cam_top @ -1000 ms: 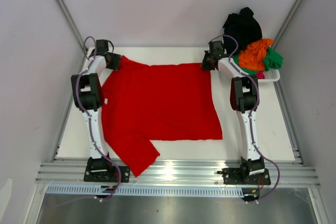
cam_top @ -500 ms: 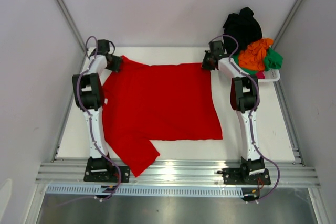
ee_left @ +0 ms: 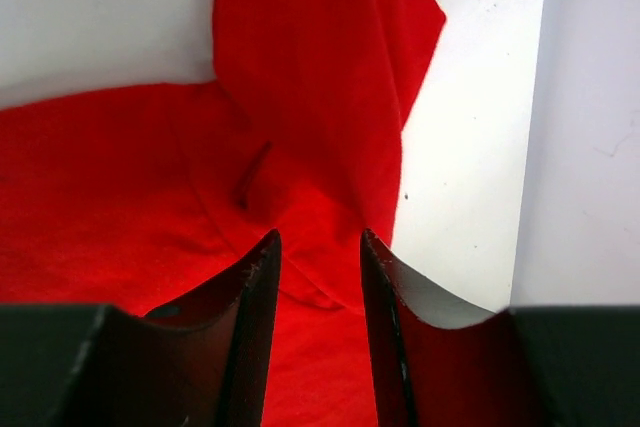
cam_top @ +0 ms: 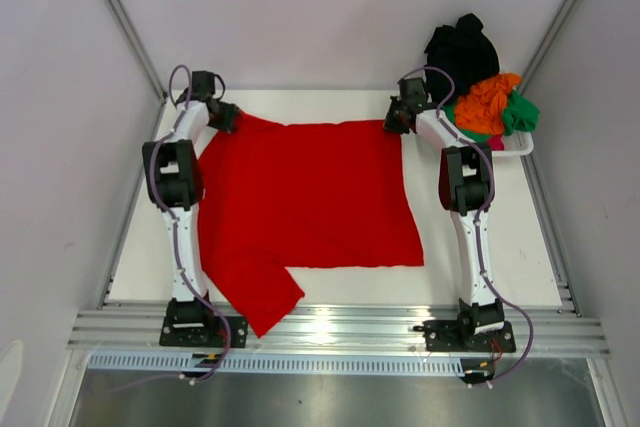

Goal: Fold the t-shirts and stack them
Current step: Flatten the tshirt out

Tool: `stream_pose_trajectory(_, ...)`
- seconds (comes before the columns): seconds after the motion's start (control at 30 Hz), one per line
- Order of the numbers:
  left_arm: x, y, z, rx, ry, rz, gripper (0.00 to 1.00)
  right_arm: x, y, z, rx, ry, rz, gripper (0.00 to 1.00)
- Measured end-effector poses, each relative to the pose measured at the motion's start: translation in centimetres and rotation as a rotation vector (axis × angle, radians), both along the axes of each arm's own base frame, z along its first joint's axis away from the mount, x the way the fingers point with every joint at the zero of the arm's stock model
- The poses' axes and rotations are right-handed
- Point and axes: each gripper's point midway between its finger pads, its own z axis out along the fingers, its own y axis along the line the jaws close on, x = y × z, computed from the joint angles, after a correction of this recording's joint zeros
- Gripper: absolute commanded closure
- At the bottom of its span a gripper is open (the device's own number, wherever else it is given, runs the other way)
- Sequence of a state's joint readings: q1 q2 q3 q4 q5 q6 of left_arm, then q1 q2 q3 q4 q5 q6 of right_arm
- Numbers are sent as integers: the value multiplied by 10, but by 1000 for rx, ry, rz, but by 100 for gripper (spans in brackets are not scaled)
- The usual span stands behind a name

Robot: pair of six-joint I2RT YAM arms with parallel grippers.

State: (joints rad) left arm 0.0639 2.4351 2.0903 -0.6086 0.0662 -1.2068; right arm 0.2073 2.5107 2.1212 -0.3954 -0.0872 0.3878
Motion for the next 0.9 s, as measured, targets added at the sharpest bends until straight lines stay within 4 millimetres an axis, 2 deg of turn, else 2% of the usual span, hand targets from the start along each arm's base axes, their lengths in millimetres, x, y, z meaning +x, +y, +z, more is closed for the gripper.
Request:
stream_pose_trajectory(0.2, 1, 0, 5, 13, 6, -8, 58, 0, 0, 0, 3, 1, -3, 97)
stream_pose_trajectory(0.43, -9, 4, -1, 44, 47, -31, 58, 0, 0, 0, 3, 1, -3, 97)
stream_pose_trajectory(0.6, -21, 15, -8, 136, 90, -92, 56, 0, 0, 0, 3, 1, -3, 97)
stream_pose_trajectory(0.77, -17, 21, -3, 233, 64, -221, 47, 0, 0, 0, 3, 1, -3, 97)
stream_pose_trajectory(0.83, -12, 24, 0, 274, 37, -268, 37, 0, 0, 0, 2, 2, -2, 97)
stream_pose_trajectory(0.9, -7, 29, 3, 329, 5, -321, 34, 0, 0, 0, 2, 2, -1, 97)
